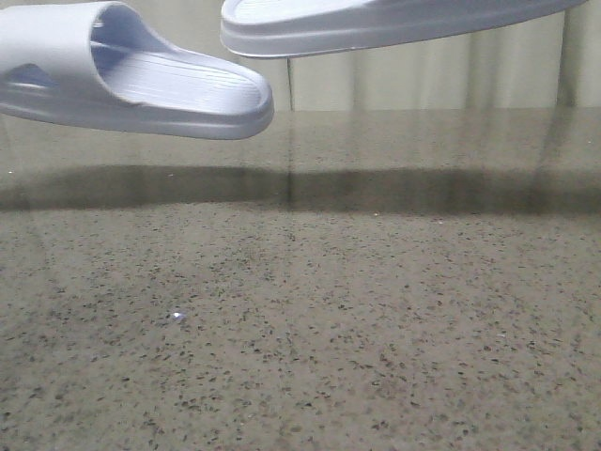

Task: Insert blue slippers together front up
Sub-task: 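Lift both slippers off the table and bring them toward each other, then slide the right gripper's slipper onto the left gripper's slipper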

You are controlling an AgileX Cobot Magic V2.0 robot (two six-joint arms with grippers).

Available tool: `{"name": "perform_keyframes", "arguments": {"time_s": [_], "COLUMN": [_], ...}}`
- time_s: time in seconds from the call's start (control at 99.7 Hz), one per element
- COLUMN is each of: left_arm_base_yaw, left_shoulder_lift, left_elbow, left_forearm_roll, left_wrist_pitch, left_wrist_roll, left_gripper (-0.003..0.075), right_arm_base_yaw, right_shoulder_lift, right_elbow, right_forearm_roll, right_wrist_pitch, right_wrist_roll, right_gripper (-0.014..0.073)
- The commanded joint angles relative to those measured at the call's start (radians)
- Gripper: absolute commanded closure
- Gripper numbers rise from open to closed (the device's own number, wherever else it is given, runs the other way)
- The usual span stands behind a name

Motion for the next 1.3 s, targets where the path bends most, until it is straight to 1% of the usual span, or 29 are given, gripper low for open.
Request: {"name": "perform_keyframes", "arguments": {"time_s": [0.0,0.09,0.14,0.442,0.672,0.803,1.024,1.184,1.295], "left_arm_base_yaw": [-0.024,-0.048,-0.066,-0.141,-0.195,-0.214,-0.233,-0.233,-0.233], "left_shoulder_lift": [-0.034,-0.034,-0.034,-0.034,-0.034,-0.034,-0.034,-0.034,-0.034], "left_elbow": [-0.028,-0.028,-0.028,-0.028,-0.028,-0.028,-0.028,-0.028,-0.028], "left_forearm_roll": [-0.097,-0.126,-0.169,-0.253,-0.294,-0.310,-0.316,-0.316,-0.316], "left_wrist_pitch": [0.082,0.082,0.082,0.082,0.082,0.082,0.082,0.082,0.082], "left_wrist_roll": [-0.008,-0.008,-0.006,0.007,0.008,0.008,0.008,0.010,0.010], "left_gripper": [0.0705,0.0705,0.0705,0.0704,0.0704,0.0704,0.0704,0.0704,0.0704], "right_arm_base_yaw": [0.002,0.002,0.002,0.017,0.117,0.166,0.220,0.275,0.310], "right_shoulder_lift": [0.003,0.029,0.051,0.116,0.177,0.219,0.321,0.358,0.375], "right_elbow": [-0.033,-0.033,-0.033,-0.033,-0.033,-0.033,-0.033,-0.044,-0.085], "right_forearm_roll": [0.120,0.165,0.180,0.212,0.251,0.320,0.373,0.378,0.378], "right_wrist_pitch": [-0.001,-0.001,-0.003,-0.008,-0.050,-0.070,0.007,0.003,-0.002], "right_wrist_roll": [-0.040,-0.071,-0.086,-0.161,-0.254,-0.310,-0.372,-0.406,-0.411], "right_gripper": [0.0701,0.0701,0.0701,0.0701,0.0701,0.0701,0.0701,0.0701,0.0701]}}
